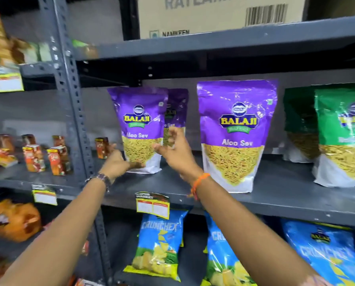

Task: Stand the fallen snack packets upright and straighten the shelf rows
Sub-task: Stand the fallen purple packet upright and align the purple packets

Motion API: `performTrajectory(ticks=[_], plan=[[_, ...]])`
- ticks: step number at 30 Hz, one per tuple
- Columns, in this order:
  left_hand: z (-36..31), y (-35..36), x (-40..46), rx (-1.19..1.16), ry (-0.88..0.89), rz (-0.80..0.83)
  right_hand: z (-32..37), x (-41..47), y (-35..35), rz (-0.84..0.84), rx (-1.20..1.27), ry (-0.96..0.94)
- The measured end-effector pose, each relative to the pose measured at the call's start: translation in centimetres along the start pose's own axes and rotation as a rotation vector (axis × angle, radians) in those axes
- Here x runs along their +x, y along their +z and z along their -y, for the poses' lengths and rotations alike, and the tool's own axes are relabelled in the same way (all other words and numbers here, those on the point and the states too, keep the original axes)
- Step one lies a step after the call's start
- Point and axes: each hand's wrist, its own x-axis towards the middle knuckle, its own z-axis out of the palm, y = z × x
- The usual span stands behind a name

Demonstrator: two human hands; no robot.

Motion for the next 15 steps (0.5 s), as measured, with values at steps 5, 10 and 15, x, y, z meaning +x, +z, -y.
performTrajectory(ticks=[5, 10, 15], plan=[[2.2, 0.4, 4.0, -0.190, -0.047, 0.085, -4.1, 4.8, 2.6, 0.172, 0.158, 0.376], [7.5, 1.7, 7.4, -0.305, -0.096, 0.085, -6.3, 4.4, 2.2, 0.314, 0.125, 0.385], [4.5, 0.5, 3.4, -0.314, -0.117, 0.101, -6.1, 3.0, 2.6, 0.298, 0.048, 0.295]])
